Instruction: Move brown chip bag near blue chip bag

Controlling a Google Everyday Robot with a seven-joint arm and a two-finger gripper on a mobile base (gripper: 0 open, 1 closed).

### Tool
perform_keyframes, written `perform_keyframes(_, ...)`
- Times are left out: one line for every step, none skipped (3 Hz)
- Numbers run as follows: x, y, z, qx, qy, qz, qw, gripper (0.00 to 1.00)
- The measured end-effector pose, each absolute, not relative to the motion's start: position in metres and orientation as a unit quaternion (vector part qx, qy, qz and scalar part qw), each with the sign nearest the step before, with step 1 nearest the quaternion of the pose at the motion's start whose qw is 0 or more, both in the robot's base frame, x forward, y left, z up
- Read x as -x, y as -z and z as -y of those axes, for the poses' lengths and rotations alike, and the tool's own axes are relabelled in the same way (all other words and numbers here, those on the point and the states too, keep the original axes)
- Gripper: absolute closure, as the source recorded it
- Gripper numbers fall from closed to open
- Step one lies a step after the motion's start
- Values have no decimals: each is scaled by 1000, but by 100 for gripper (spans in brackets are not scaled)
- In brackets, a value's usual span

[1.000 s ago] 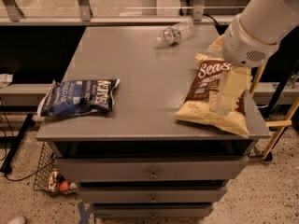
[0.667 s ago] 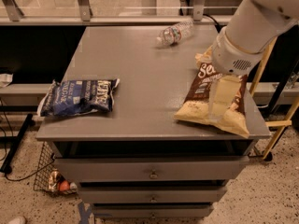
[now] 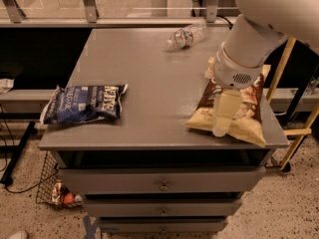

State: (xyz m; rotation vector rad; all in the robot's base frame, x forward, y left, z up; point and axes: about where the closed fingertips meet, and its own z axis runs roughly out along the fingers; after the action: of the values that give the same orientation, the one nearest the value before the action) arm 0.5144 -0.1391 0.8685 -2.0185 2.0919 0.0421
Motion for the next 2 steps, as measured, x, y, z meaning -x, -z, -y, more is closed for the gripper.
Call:
perform_keyframes(-523, -858, 143, 681, -18, -724, 110, 20)
perform_keyframes(-527, -848, 147, 674, -23, -732, 103, 43)
